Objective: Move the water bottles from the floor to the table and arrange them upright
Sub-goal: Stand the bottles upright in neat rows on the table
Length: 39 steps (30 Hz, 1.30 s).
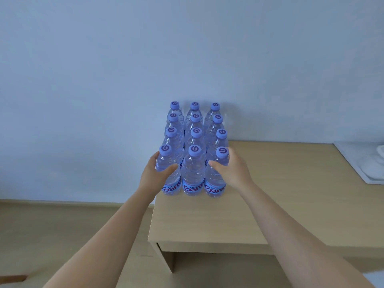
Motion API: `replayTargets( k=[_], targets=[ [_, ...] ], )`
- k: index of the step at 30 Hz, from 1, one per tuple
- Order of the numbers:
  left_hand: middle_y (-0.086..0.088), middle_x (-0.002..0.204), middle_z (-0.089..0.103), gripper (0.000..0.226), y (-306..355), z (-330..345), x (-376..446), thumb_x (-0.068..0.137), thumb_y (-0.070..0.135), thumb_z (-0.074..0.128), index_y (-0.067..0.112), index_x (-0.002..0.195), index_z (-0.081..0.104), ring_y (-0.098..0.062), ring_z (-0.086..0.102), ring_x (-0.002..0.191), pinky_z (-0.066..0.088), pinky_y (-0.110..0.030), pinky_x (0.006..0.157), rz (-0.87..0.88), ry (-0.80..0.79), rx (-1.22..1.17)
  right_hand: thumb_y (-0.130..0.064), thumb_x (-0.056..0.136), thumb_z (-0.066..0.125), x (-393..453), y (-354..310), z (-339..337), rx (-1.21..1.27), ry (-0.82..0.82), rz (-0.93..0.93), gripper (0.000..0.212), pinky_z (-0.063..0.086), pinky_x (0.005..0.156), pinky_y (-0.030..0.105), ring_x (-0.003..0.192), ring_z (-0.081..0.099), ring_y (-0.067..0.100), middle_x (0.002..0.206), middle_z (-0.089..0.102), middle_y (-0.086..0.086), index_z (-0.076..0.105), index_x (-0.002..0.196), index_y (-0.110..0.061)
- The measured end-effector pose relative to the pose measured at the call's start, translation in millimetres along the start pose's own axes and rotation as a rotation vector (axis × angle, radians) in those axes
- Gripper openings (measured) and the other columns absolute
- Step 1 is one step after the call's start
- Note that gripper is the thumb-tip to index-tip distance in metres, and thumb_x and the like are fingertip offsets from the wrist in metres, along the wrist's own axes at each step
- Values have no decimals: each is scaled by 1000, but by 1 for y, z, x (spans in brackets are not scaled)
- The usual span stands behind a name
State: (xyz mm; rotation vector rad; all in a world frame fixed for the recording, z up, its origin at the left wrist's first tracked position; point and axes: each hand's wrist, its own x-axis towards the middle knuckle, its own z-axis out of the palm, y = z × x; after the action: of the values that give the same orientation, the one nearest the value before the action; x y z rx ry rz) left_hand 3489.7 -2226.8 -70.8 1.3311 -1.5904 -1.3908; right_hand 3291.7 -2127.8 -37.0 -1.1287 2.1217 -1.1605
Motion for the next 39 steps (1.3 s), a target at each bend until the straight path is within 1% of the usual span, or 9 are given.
replayTargets(
  k=[3, 5, 7, 9, 17, 21, 26, 34, 39],
  targets=[
    [5, 126, 59, 68, -1, 4, 3, 73, 29, 76, 27, 132, 43, -17, 57, 113, 45, -41, 99, -14, -50, -24, -35, 74, 75, 2, 2, 0, 29, -61, 17, 48, 46, 81, 27, 99, 57, 12, 112, 60, -7, 52, 113, -20],
    [9, 121, 60, 64, -2, 7, 4, 72, 30, 77, 30, 127, 45, -12, 59, 107, 50, -35, 87, -46, -63, -48, -35, 71, 77, 3, 4, 1, 61, -104, 16, 56, 47, 93, 34, 107, 58, 14, 118, 61, -5, 53, 119, -21],
    [17, 107, 63, 54, -2, 8, 3, 72, 32, 77, 34, 118, 49, -2, 60, 92, 46, -25, 66, -85, -52, -82, -34, 70, 79, 2, 7, 3, 108, -122, 40, 59, 47, 94, 33, 108, 58, 13, 118, 61, -5, 52, 120, -20],
    [18, 102, 63, 53, -4, 9, 4, 72, 32, 77, 33, 118, 50, 4, 58, 85, 41, -21, 59, -101, -43, -96, -35, 69, 79, 3, 11, 5, 146, -125, 83, 57, 45, 87, 27, 103, 58, 10, 115, 61, -8, 51, 117, -21],
    [10, 109, 63, 62, -14, 7, 10, 66, 39, 80, 31, 117, 47, -13, 61, 100, 49, -34, 90, -85, -19, -23, -38, 69, 79, 5, 19, 8, 177, -125, 92, 47, 40, 77, 21, 92, 56, 2, 98, 58, -19, 47, 103, -32],
    [7, 110, 63, 66, -16, 5, 13, 66, 39, 80, 26, 122, 47, -14, 61, 100, 49, -35, 90, -81, -32, -2, -37, 70, 79, 5, 18, 7, 174, -119, 86, 44, 40, 69, 16, 85, 53, -8, 93, 56, -24, 47, 100, -33],
    [16, 101, 61, 64, -16, 0, 14, 69, 37, 79, 26, 123, 46, -2, 60, 91, 45, -21, 74, -87, -54, 1, -42, 70, 76, 6, 16, 5, 130, -118, 90, 47, 45, 82, 26, 96, 60, 7, 106, 64, -13, 54, 108, -26],
    [16, 102, 62, 62, -17, 2, 14, 69, 37, 78, 28, 122, 47, -6, 61, 94, 45, -26, 79, -74, -45, -2, -37, 79, 68, 8, 16, 4, -1, -77, 36, 33, 45, 76, 27, 93, 63, 14, 98, 68, -7, 61, 106, -20],
    [14, 101, 62, 60, -18, 2, 14, 69, 39, 77, 29, 121, 47, -8, 60, 93, 45, -27, 79, -70, -32, 5, -39, 78, 67, 9, 18, 1, -19, -63, 72, 36, 49, 81, 30, 94, 63, 17, 101, 69, -3, 61, 107, -18]
  ],
)
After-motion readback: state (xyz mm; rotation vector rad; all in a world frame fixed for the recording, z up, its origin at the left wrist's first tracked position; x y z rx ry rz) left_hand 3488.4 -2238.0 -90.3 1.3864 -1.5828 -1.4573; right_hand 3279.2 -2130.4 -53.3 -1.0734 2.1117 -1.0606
